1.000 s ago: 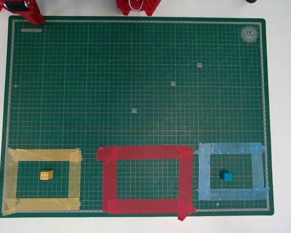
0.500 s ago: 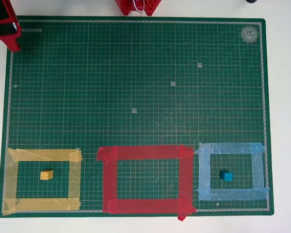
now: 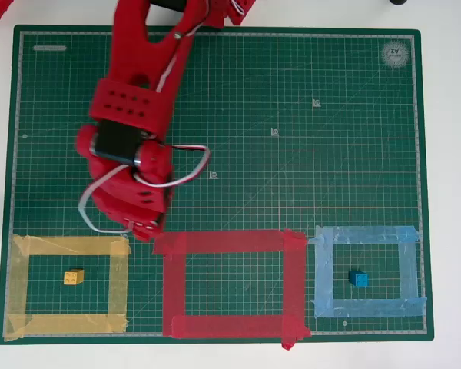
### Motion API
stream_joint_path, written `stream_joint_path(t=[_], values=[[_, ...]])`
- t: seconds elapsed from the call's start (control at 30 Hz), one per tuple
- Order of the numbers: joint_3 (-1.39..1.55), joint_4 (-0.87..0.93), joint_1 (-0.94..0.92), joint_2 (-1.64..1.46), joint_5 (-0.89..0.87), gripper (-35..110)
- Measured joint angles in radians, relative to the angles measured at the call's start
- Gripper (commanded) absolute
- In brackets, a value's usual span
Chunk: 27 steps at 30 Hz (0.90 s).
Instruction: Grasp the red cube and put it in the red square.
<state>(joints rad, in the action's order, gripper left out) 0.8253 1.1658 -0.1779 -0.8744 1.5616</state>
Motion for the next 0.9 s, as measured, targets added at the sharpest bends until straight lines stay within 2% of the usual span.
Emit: stream_joint_path(t=[0.13, 0.3, 0.57, 0.9], values=[[-0.107, 0.158, 0.186, 0.032, 0.008, 0], [-0.27, 0.227, 0.293, 0.15, -0.032, -1], [-0.62, 0.256, 0.298, 0.448, -0.031, -1], [-0.718, 0.259, 0.259, 0.499, -0.021, -1]])
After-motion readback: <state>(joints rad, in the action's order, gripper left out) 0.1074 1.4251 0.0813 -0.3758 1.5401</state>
